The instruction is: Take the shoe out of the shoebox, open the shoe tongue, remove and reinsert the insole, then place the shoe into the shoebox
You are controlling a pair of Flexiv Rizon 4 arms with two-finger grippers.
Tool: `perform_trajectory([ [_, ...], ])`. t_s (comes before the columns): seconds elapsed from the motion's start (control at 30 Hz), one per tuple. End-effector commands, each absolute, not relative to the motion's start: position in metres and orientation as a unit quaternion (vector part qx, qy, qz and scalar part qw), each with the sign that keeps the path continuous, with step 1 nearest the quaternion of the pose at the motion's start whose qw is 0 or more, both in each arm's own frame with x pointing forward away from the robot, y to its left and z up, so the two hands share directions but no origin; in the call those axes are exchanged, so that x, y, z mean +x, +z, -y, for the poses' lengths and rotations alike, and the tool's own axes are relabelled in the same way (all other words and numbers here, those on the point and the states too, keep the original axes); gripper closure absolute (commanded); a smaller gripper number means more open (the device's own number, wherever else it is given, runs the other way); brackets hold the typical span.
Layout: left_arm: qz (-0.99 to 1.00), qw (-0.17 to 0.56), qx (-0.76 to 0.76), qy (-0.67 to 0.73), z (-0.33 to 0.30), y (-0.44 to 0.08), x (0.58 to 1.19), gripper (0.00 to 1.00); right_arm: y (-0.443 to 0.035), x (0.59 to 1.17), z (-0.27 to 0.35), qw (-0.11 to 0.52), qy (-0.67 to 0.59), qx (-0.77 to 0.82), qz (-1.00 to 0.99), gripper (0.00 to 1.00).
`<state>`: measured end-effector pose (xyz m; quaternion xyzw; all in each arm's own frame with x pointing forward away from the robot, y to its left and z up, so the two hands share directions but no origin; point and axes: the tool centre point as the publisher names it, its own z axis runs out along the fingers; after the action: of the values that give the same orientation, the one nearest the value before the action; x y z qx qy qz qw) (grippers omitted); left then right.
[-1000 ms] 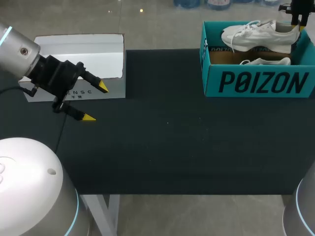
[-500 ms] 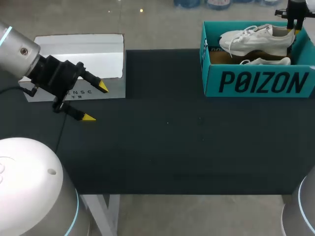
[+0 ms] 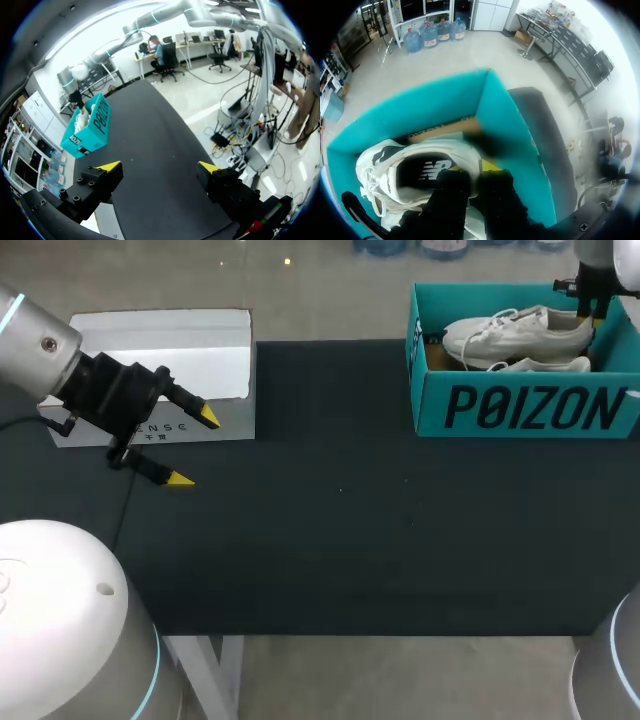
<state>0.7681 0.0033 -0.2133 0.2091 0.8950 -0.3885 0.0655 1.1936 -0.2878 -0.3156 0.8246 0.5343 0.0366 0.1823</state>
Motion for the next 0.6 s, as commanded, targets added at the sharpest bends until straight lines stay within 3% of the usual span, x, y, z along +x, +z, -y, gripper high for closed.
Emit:
perform_trajectory([
  [0.03, -0.896, 0.065, 0.209, -0.387, -0.003, -0.213, 0.768, 0.0, -0.321, 1.195, 0.288, 0.184, 0.038, 0.824, -0.535, 1.0],
  [0.2, -0.896, 0.065, 0.209, -0.387, -0.003, -0.213, 0.768, 0.0, -0.322, 1.193, 0.286, 0.192, 0.036, 0.822, -0.535, 1.0],
  [0.23, -0.896, 0.065, 0.209, -0.387, -0.003, -0.213, 0.768, 0.0, -0.322, 1.192, 0.286, 0.192, 0.036, 0.822, -0.535, 0.92],
  [0.27, -0.896, 0.065, 0.209, -0.387, -0.003, -0.213, 0.768, 0.0, -0.321, 1.191, 0.286, 0.193, 0.036, 0.823, -0.533, 0.58],
  [0.3, -0.896, 0.065, 0.209, -0.387, -0.003, -0.213, 0.768, 0.0, -0.32, 1.19, 0.285, 0.193, 0.037, 0.823, -0.533, 0.0],
  [0.6, -0.896, 0.065, 0.209, -0.387, -0.003, -0.213, 0.768, 0.0, -0.302, 1.182, 0.284, 0.188, 0.06, 0.828, -0.525, 0.0],
])
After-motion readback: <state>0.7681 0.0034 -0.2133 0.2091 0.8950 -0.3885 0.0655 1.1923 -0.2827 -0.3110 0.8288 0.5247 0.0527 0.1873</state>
